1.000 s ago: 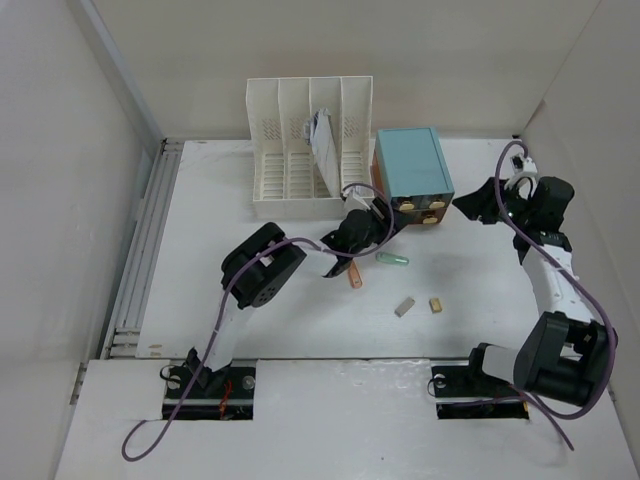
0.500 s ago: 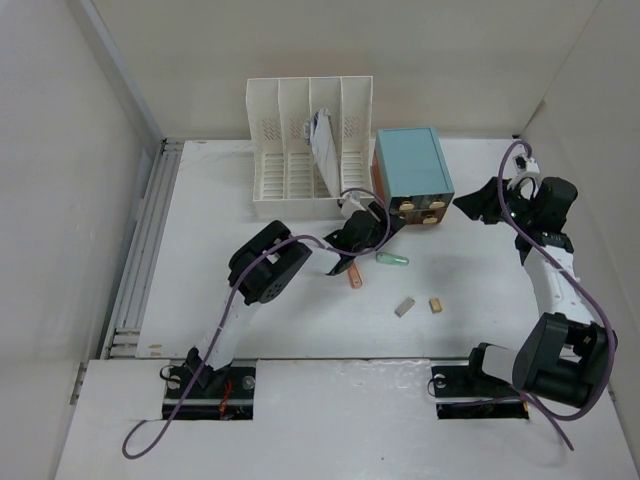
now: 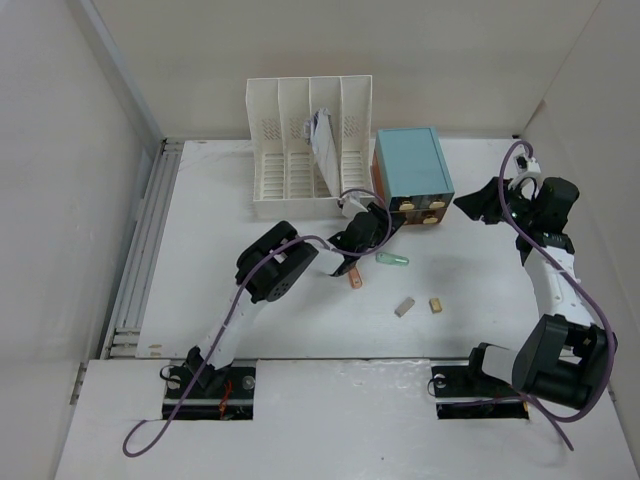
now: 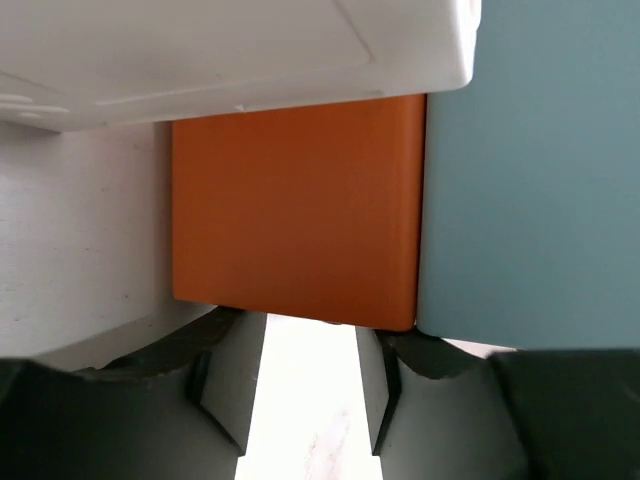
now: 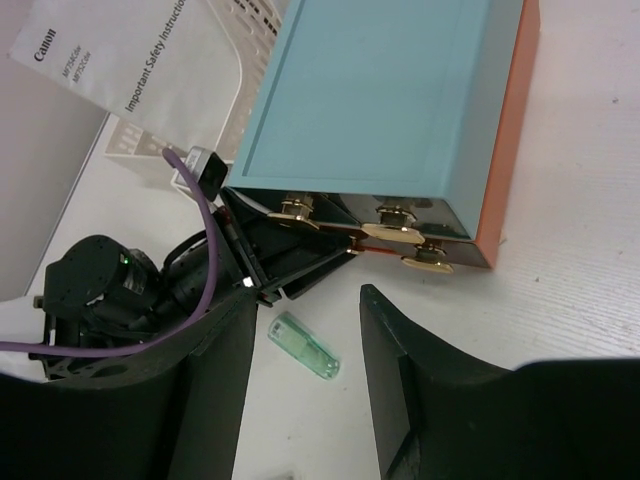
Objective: Organize the desk
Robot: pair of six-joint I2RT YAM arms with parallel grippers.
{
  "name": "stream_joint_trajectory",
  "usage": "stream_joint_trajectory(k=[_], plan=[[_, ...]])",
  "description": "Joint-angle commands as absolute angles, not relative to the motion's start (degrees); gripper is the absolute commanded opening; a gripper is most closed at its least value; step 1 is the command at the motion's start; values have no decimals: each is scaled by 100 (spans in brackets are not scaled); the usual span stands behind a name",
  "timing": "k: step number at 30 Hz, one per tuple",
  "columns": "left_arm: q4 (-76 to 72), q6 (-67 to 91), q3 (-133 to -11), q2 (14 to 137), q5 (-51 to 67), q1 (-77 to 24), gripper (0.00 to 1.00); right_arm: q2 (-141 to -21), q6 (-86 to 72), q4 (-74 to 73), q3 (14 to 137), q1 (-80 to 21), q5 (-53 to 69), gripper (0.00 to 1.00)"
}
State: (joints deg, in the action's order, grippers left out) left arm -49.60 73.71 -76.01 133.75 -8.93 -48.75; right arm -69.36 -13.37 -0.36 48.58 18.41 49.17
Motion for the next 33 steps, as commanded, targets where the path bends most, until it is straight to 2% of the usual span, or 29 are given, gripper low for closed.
stream_joint_trajectory(k=[1,7,14,33], plan=[[-5053,7427,-7761,13438,-1187,-4790,36,-6794,-1380,290,4904,1881,5141,51],[-5255,7479,-7656,13438,-1187,-4790,19,-6741,-1380,290,4852,1881,5142,53],[-5624,7479,-7068,13184,-1003,-4896,22,-6741,-1380,290,4852,1881,5194,53],[-5748,7391,-6039,12419,-308,-5651,24,-6741,-1380,290,4852,1881,5194,54]])
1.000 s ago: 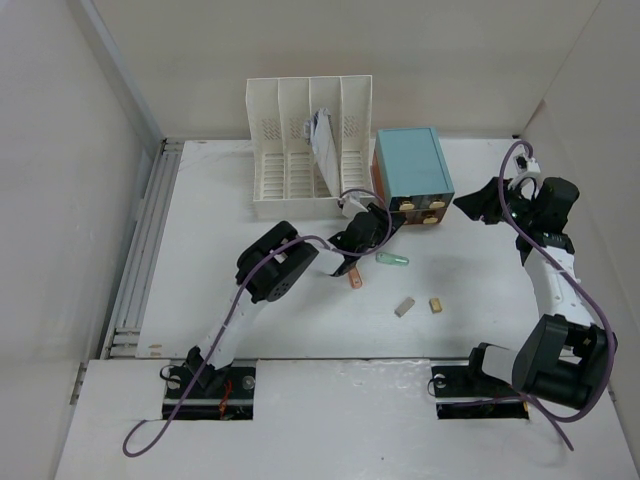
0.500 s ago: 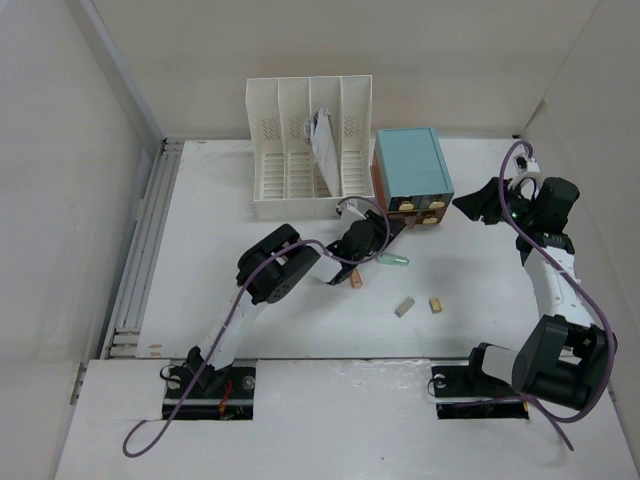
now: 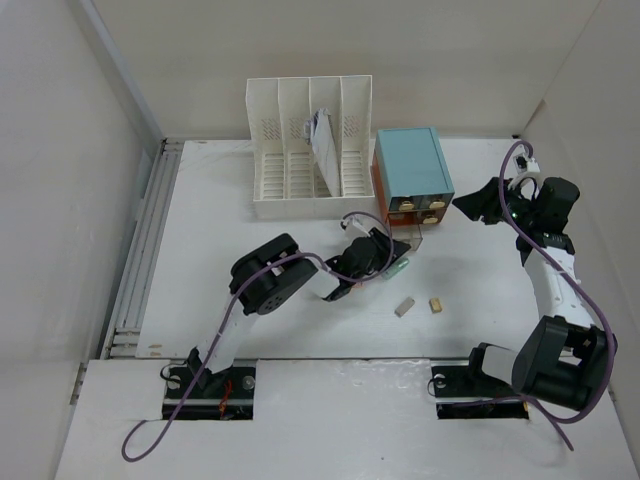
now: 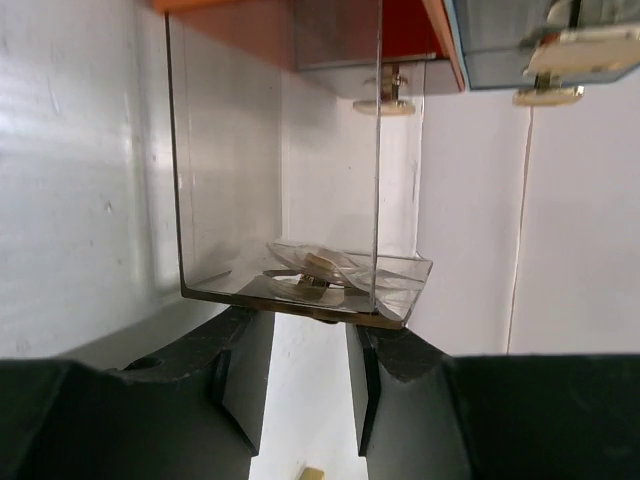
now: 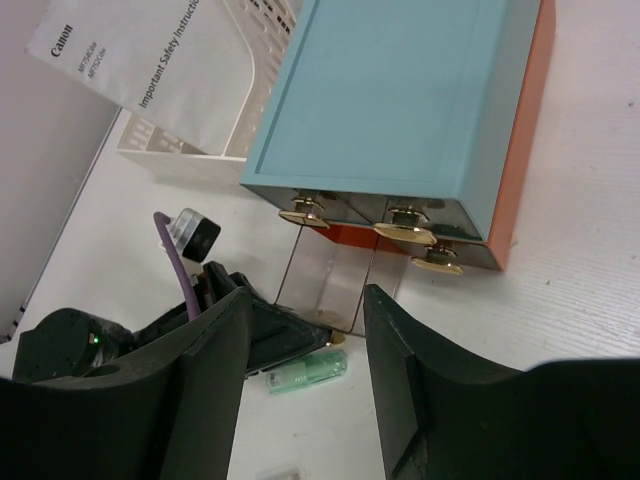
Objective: Organize the desk
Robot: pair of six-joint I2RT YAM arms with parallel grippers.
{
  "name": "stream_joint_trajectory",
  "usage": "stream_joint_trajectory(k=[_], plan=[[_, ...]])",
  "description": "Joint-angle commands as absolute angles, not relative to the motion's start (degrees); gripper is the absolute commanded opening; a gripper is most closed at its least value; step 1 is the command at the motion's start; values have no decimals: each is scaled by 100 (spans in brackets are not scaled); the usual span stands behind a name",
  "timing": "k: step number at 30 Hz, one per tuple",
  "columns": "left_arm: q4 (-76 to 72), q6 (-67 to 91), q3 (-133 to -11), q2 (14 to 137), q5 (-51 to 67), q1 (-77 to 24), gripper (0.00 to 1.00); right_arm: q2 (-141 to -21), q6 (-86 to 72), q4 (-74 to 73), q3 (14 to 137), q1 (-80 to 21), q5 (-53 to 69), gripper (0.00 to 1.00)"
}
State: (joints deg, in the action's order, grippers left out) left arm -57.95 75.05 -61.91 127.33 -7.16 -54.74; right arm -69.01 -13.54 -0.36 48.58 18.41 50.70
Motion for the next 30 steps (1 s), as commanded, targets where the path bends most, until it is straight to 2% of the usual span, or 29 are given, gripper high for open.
stream_joint_trajectory(k=[1,5,6,7,8,9,12,16,19,21,24,26,28,30], plan=[[-5748,7392,-6038,12419,-255,-5712,24,-6741,-1380,290,4852,1881,5194,54],[-5643,7357,-5985,12366,-193,-5835,24,-6741,-1380,290,4852,1881,5194,54],[-5643,7304,-5985,12314,-193,-5836,30,-6741,-1380,290,4852,1881,5194,54],[-5590,7182,-5985,12313,-246,-5836,41,-6741,-1380,290,4852,1881,5194,54],[-5538,6946,-5985,12235,-246,-5836,65,-6741,-1380,290,4852,1881,5255,55],[-5537,6839,-5985,12139,-246,-5775,73,-6741,-1380,290,4852,1881,5256,55],[-5615,6479,-5845,11840,-185,-5774,91,-6741,-1327,290,4852,1881,5256,55],[-5669,6013,-5651,11295,-185,-5932,92,-6741,-1275,290,4852,1881,5309,55],[-5371,5775,-5529,10724,-377,-6142,84,-6688,-1187,290,4852,1881,5361,55],[-5248,5652,-5371,10355,-544,-6266,58,-6636,-1055,290,4852,1881,5361,56],[-4607,5135,-5238,9459,-1167,-6495,0,-6390,-213,203,4852,1881,5835,56],[-3879,4487,-5186,8686,-1701,-6582,0,-6206,1206,-243,4912,1881,6578,56],[-3220,3879,-5281,8159,-2055,-6653,0,-6152,2473,-1559,5097,1881,7003,56],[-2122,2776,-5554,7412,-2268,-6776,0,-6301,5419,-3216,5693,1881,7067,56]])
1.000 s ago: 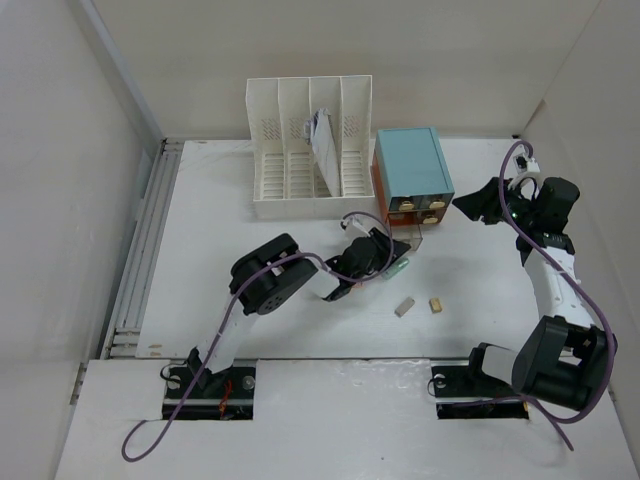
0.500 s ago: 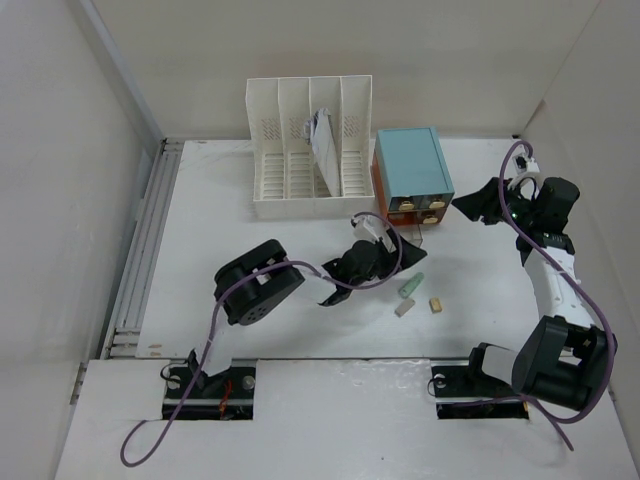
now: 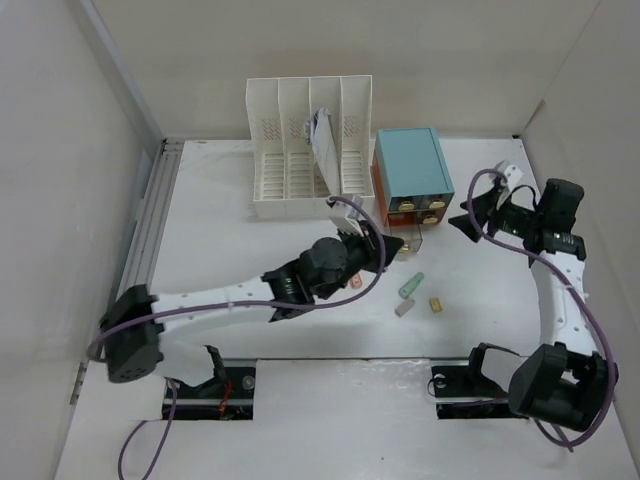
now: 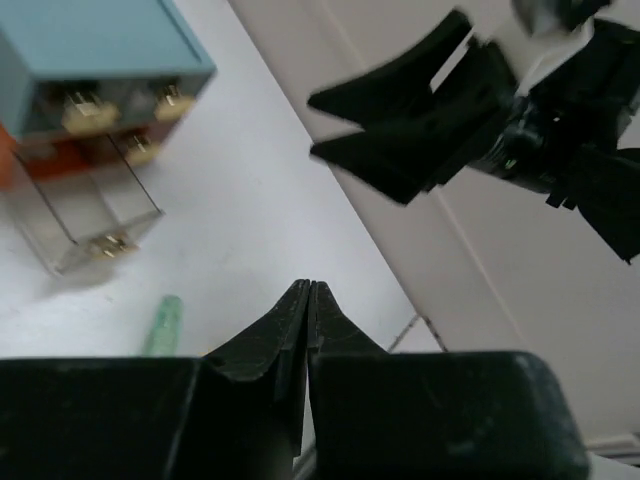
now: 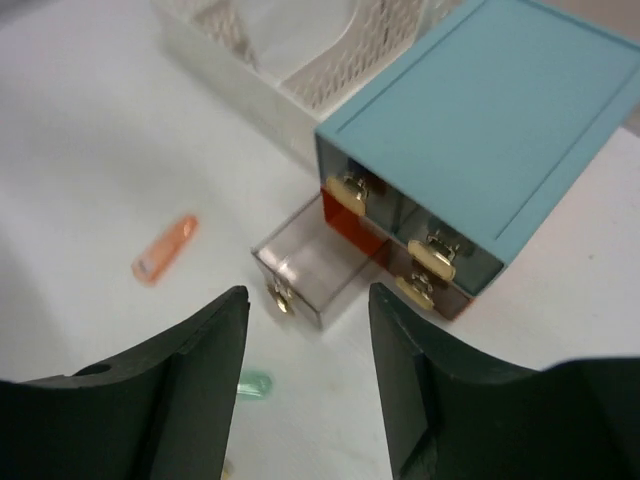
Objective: Organize the desk
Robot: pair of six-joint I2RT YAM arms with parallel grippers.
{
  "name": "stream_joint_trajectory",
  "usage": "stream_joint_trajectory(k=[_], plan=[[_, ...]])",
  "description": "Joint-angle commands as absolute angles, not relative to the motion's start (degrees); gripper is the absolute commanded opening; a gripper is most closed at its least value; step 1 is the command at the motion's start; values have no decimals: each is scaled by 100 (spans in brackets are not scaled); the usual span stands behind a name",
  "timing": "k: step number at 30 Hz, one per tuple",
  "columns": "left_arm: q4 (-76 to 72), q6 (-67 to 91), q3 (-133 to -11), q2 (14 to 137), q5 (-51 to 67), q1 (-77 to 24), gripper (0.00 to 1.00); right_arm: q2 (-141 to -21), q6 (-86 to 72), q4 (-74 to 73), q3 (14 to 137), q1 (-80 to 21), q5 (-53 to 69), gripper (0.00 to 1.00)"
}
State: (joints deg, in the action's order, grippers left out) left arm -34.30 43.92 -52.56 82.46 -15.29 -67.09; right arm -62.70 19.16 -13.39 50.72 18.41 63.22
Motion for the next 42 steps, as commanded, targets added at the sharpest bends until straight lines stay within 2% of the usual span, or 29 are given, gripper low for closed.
stream_joint_trajectory(k=[1,2,3,4,5,7,9,11,15,19,25,33,40,42], plan=[[-1674,2516,-5694,7209,-2381,-6776,0,-6406,6589,-4983,5930,1559,6797,58],[-756,2296,-5861,6868,-2434,-6776,10,-6529,8697,-5662,6194,1321,6437,59],[-338,2016,-6141,6716,-2495,-6776,49,-6696,9397,-6104,6196,1083,5738,59],[84,1552,-6291,6602,-2496,-6776,70,-6697,9935,-6300,6031,837,5496,59],[523,1408,-6450,6514,-2496,-6776,82,-6697,10271,-6154,5847,748,5267,59],[1544,1074,-6688,6294,-2794,-6776,98,-6592,10511,-5741,5336,381,4610,59],[1705,617,-6470,5839,-2996,-6776,100,-6530,10573,-5336,5073,19,4186,59],[1443,335,-5681,5451,-3260,-6776,100,-6688,10573,-5335,5071,-532,3772,59],[713,70,-4598,4633,-3138,-6557,100,-7145,10223,-5100,5186,-1324,3148,58],[378,70,-4315,4175,-2725,-6373,100,-7487,9809,-4623,5054,-2020,2365,57],[325,123,-4175,3833,-2549,-6311,100,-8358,9475,-4597,5229,-2907,1513,48],[325,123,-4175,3727,-2443,-6311,100,-8798,9247,-4597,5361,-3146,1161,46],[325,176,-4175,3665,-2329,-6311,100,-8859,9246,-4465,5011,-3199,773,46],[325,176,-4175,3612,-2329,-6311,100,-8912,9176,-4395,5010,-3199,773,44]])
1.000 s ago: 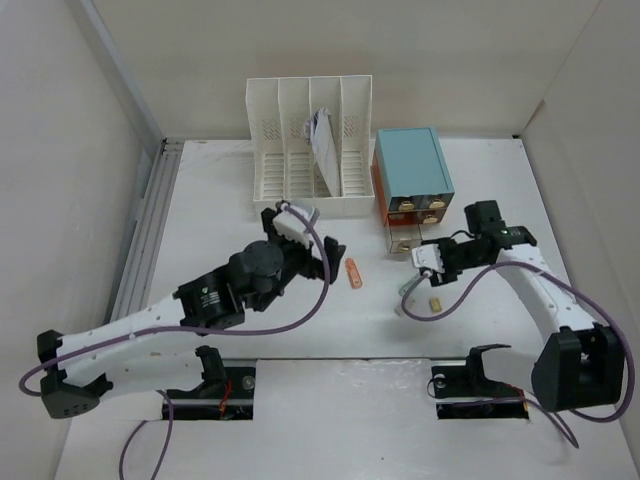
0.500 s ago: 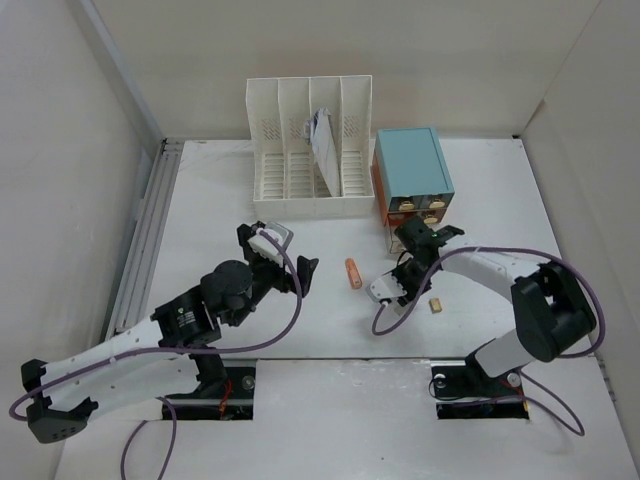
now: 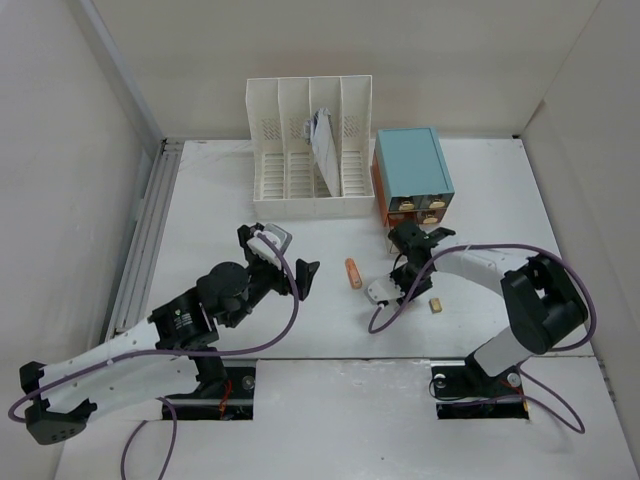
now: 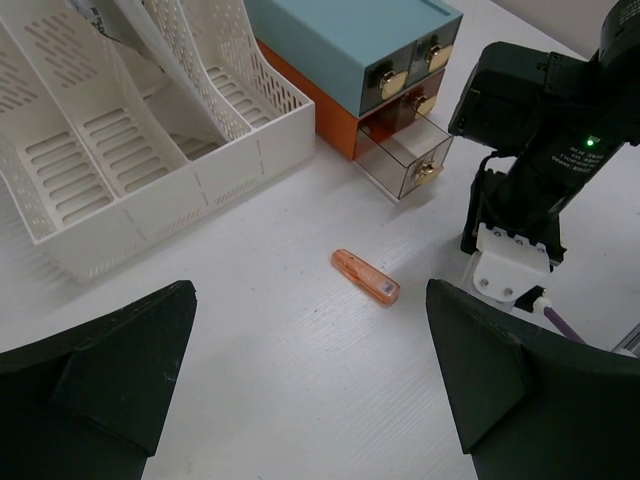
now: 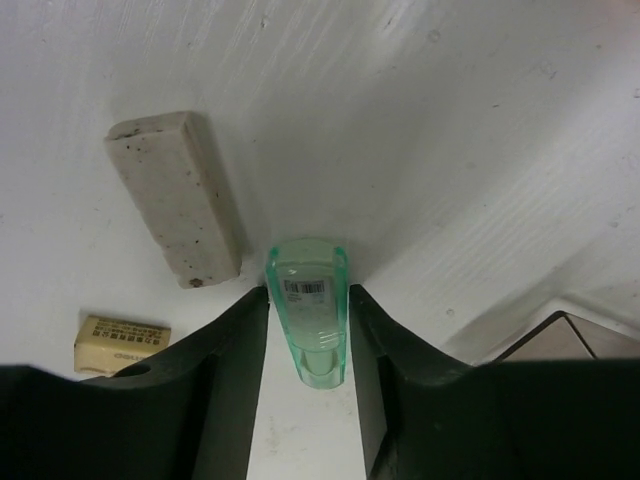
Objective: Organize the desk
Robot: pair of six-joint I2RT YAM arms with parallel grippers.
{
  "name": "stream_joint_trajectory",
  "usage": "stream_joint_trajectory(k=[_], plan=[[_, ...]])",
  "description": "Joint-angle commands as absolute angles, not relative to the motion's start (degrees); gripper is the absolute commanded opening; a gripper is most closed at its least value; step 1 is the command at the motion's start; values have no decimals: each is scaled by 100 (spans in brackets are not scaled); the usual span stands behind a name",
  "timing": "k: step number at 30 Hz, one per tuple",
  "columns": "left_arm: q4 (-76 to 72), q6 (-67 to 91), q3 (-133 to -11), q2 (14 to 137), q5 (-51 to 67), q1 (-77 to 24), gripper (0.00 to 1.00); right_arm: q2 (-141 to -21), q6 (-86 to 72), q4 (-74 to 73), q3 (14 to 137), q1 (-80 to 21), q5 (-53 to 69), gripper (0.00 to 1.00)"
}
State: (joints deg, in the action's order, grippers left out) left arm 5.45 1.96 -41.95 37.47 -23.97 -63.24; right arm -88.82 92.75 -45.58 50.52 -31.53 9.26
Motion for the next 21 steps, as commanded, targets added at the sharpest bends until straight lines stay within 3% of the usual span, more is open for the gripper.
stream_joint_trajectory(k=[1,5,7,15,21], plan=[[325,176,-4175,3612,-2329,-6311,100,-8912,9176,-4395,5010,-3147,773,42],[325,176,-4122,3612,-2329,-6311,100,-8912,9009,-4455,5079,-3146,1010,21],[325,176,-4122,3612,-2329,-6311,100,-8912,8860,-4456,5150,-3146,1159,16],[325,176,-4122,3612,-2329,-6311,100,-7455,7245,-3650,5774,-3015,2487,12],[325,176,-4122,3612,-2329,-6311,100,-6891,6119,-2674,5749,-2558,2033,12]])
